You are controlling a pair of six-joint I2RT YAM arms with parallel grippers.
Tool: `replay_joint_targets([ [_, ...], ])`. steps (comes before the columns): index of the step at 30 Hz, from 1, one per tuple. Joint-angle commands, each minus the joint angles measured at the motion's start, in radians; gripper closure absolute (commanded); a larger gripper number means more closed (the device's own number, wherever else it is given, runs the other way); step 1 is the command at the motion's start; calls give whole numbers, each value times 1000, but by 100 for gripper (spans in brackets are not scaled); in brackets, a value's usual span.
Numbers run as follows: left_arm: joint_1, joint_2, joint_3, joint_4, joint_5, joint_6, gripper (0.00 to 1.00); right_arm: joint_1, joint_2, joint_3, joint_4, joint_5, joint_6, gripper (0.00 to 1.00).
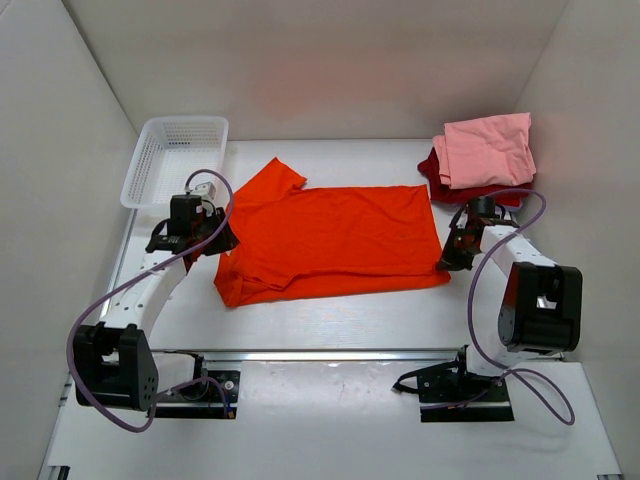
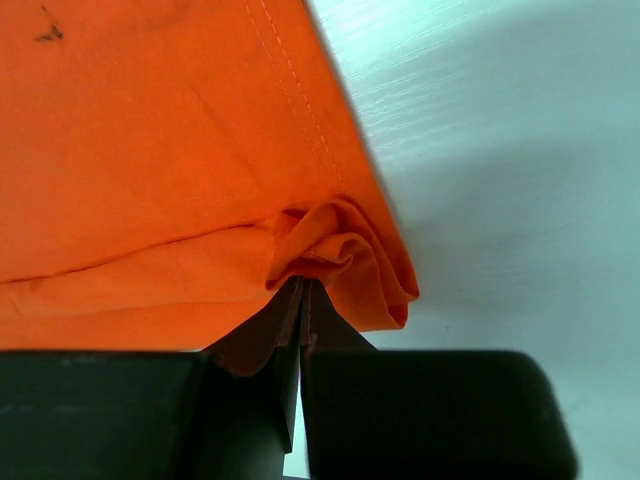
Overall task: Fold and stack the t-shirts
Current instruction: Fold the flattened tshirt in 1/3 of the way
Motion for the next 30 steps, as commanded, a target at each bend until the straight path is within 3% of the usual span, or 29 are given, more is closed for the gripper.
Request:
replay_joint_targets([
  [1, 9, -19, -10, -7, 6, 7, 58, 14, 8, 11, 16, 4, -1, 100],
  [7, -10, -4, -22, 14, 24, -4, 57, -10, -2, -12, 196, -93, 26, 100],
  [12, -34, 20, -49, 30, 29, -19, 57, -79, -18, -23, 301, -76, 51, 100],
  [20, -74, 25, -69, -15, 56, -12, 59, -23, -30, 48, 79, 86, -15, 100],
  [30, -71, -3, -94, -5, 64, -21, 60, 42, -23, -5, -6, 62, -41, 99],
])
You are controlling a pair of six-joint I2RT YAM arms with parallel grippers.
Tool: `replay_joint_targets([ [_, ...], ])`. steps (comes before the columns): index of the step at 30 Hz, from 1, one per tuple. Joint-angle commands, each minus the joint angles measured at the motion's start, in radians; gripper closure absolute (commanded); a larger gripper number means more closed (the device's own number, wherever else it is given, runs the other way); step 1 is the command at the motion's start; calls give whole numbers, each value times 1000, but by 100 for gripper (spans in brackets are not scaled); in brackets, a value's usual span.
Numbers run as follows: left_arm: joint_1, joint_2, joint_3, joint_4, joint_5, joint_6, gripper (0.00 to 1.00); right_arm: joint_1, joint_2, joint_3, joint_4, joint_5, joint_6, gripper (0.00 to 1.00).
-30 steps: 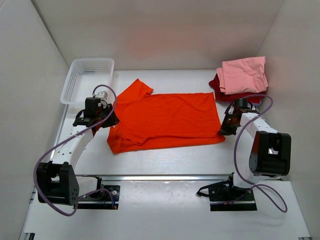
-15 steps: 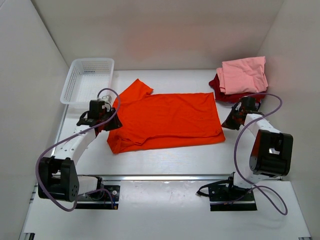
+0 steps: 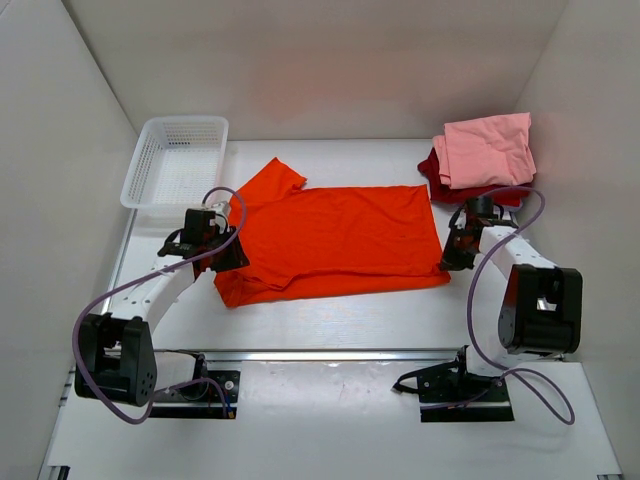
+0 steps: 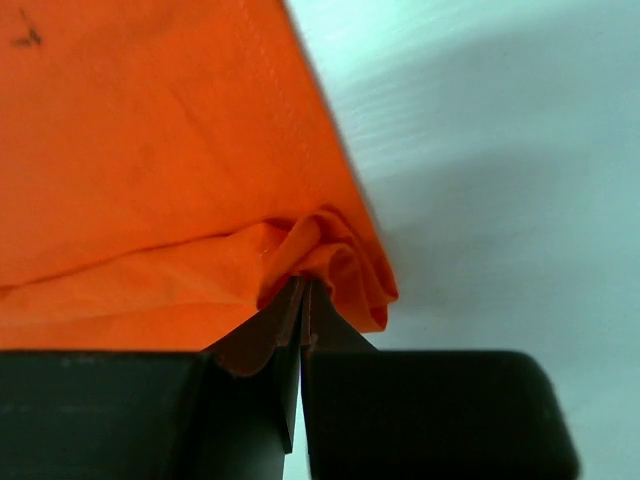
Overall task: Fold and stack the t-shirts
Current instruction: Fold the flattened tshirt in 1/3 of the way
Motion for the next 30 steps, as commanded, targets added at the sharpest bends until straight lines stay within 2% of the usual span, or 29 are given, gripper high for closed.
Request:
replay_joint_targets([
  [1, -6, -35, 3, 8, 27, -7, 59, 38, -8, -4, -14, -1, -2, 100],
  [7, 6, -40, 2, 6, 24, 1, 60, 63, 21, 23, 19, -22, 15, 100],
  [11, 0, -44, 2, 3, 21, 0, 60, 51, -45, 22, 81, -7, 29, 100],
  [17, -2, -55, -7, 18, 29, -14, 60, 26, -108, 56, 33, -4, -30, 100],
  [19, -3, -47, -3, 12, 35, -14, 60, 29, -105, 53, -9, 10, -63, 94],
  [21, -5, -47, -6, 17, 37, -17, 60, 25, -103, 46, -27, 5, -91, 82],
  [24, 4, -53, -9, 20, 35, -16, 59, 23, -89, 34, -53, 7, -109, 73],
  [30, 6, -56, -7, 15, 38, -14, 60, 31, -48, 16, -55, 7, -102, 69],
])
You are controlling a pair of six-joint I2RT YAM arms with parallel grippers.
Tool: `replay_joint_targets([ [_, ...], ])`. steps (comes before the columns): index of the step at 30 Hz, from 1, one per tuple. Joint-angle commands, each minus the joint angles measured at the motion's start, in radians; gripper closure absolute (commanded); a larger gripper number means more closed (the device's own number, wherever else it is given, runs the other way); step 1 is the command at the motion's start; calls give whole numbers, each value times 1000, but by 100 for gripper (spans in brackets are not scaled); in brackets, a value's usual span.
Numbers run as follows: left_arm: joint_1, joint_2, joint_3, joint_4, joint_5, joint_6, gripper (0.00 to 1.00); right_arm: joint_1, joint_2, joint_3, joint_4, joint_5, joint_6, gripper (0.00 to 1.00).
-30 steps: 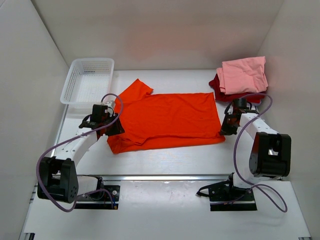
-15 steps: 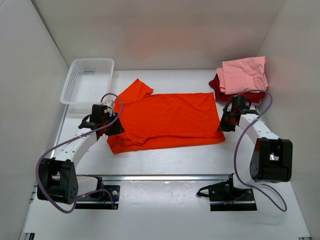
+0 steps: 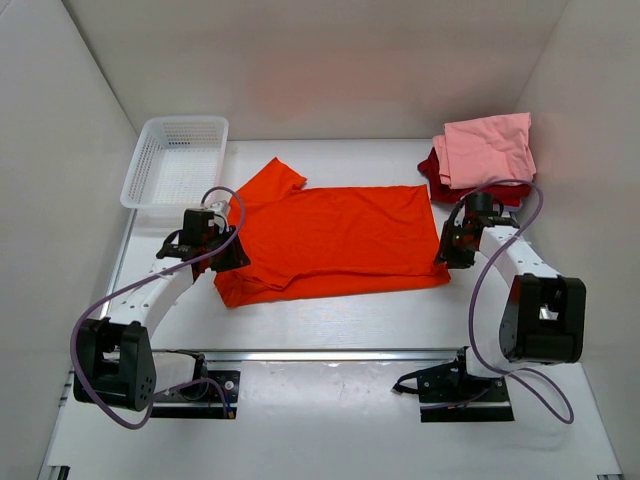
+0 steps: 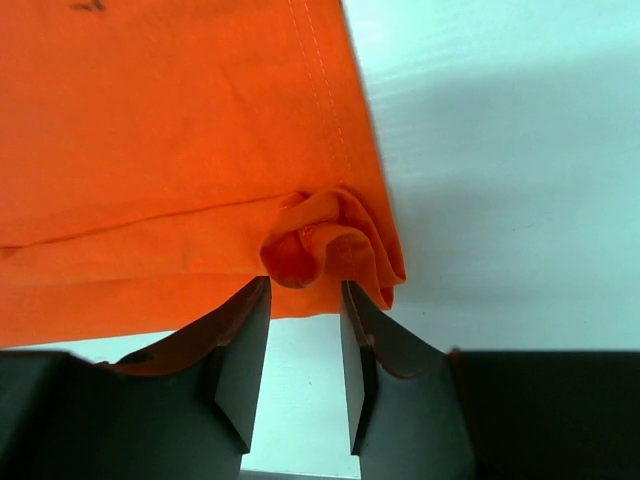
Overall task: Fold and stack the t-shirts
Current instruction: Fold the flattened tshirt in 1/3 of the way
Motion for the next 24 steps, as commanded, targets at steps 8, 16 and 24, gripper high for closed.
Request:
replay_joint_targets([
  [8, 5, -31, -4, 25, 21, -2, 60, 4, 111, 13, 15, -57, -6, 80],
  [16, 0, -24, 1, 35, 25, -8, 60, -108, 56, -4, 121, -242, 124, 100],
  [24, 6, -22, 3, 39, 31, -7, 60, -229, 54, -76, 357, -468, 394, 100],
])
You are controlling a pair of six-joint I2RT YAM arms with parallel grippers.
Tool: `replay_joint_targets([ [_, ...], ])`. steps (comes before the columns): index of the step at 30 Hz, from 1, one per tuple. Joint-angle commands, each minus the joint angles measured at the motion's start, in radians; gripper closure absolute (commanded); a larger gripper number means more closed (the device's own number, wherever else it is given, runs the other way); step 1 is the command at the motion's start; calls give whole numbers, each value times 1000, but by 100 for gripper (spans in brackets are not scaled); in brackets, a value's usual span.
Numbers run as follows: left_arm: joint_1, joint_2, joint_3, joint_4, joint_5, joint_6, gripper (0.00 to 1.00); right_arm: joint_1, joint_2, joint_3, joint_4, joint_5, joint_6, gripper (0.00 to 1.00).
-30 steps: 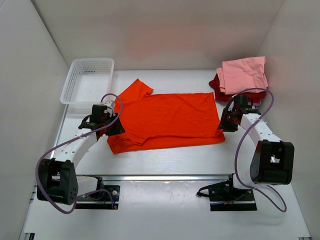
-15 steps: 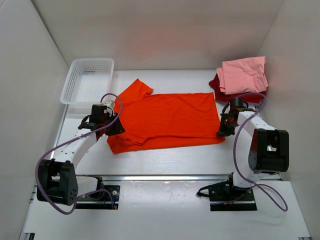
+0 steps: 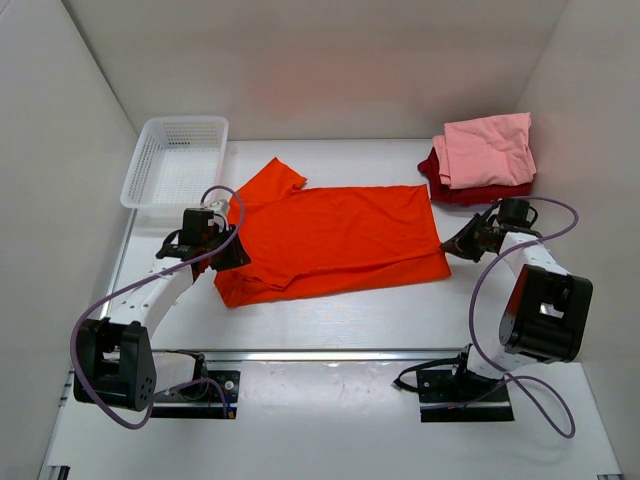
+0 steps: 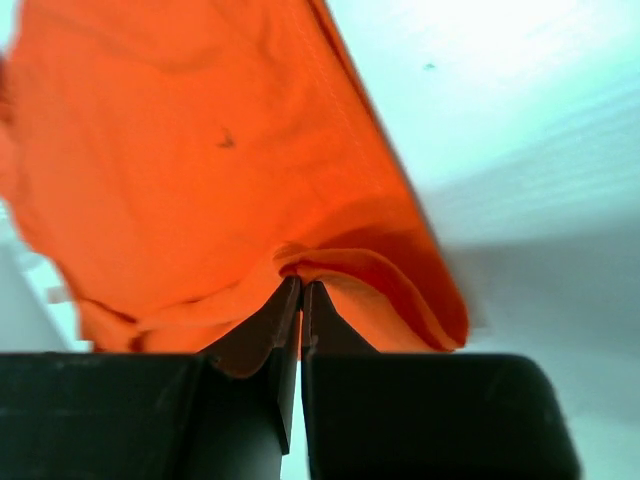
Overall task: Fold and stack the t-shirts
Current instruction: Fold the flattened tshirt in 1/3 of the way
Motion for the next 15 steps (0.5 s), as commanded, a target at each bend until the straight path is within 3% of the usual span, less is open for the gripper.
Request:
replay_joint_targets([
  [1, 1, -26, 3, 19, 18, -2, 60, -9, 24, -27, 159, -122, 164, 100],
  [4, 8, -37, -2, 17, 15, 7, 60, -9, 44, -63, 237, -131, 247, 98],
  [6, 10, -38, -3, 16, 15, 4, 60, -12, 46, -72, 231, -84, 261, 85],
  [8, 14, -38, -3, 14, 15, 12, 60, -6, 3, -90, 206, 12, 267, 88],
  [10, 7, -38, 0, 13, 12, 12, 61, -2, -49, -92, 180, 85, 264, 100],
  [14, -1, -18, -2, 22, 12, 3, 60, 32, -105, -22, 67, 233, 185, 97],
  [15, 2, -15, 7, 31, 12, -4, 60, 55, -105, -9, 49, 251, 149, 91],
])
